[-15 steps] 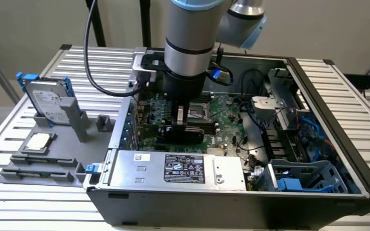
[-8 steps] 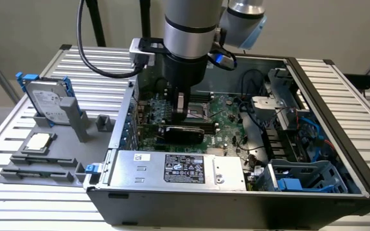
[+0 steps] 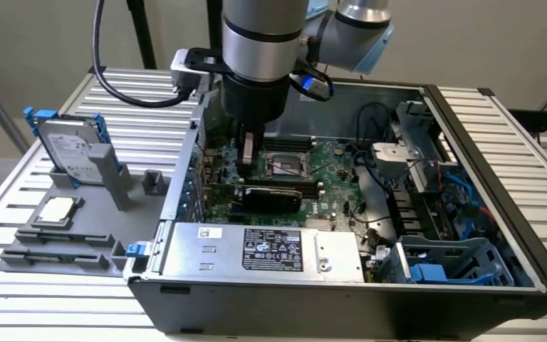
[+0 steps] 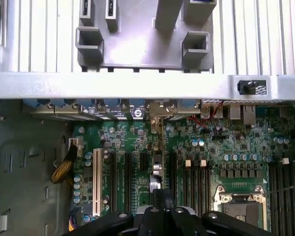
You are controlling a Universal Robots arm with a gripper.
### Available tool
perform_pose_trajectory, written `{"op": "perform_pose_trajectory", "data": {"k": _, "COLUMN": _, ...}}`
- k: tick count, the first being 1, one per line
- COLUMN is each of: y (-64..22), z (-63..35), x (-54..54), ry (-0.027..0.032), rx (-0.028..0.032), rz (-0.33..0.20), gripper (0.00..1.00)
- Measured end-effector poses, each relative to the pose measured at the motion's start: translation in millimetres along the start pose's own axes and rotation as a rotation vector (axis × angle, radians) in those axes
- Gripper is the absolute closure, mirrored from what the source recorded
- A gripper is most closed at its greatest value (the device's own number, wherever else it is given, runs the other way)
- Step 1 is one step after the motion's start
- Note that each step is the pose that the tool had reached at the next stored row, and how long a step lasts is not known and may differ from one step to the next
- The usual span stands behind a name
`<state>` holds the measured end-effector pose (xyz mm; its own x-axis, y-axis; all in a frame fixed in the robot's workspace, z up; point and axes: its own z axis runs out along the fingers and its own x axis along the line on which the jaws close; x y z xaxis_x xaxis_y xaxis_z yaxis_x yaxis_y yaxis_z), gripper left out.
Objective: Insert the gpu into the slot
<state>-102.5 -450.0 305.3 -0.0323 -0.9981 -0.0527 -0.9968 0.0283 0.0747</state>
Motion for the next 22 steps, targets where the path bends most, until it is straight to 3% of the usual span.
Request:
{"op": "perform_pose_trajectory", "data": {"k": 8, "y": 8.6, "z": 0.6, "x": 0.3, "ry": 0.0024, "rx": -0.0878, "rz": 0.001, "gripper": 0.89}}
{"op": "perform_pose_trajectory", "data": {"k": 10, "y": 10.9, "z": 1.0, "x": 0.4, "ry": 0.0030, "rx": -0.1065, "rz": 0.001, "gripper": 0.89}}
{"op": "perform_pose_trajectory", "data": {"k": 12, "y": 13.7, "z": 1.5, "x": 0.5, "ry": 0.0037, "rx": -0.1216, "rz": 0.000, "gripper": 0.89}}
{"op": "perform_pose_trajectory", "data": {"k": 15, "y": 15.2, "z": 3.1, "x": 0.6, "ry": 0.0041, "rx": -0.1370, "rz": 0.001, "gripper": 0.89}}
{"op": "perform_pose_trajectory", "data": {"k": 19, "y": 15.8, "z": 7.1, "x": 0.9, "ry": 0.0042, "rx": -0.1454, "rz": 0.001, "gripper": 0.89}}
{"op": "perform_pose_trajectory", "data": {"k": 22, "y": 16.3, "z": 8.9, "x": 0.9, "ry": 0.0045, "rx": -0.1552, "rz": 0.002, "gripper": 0.89}}
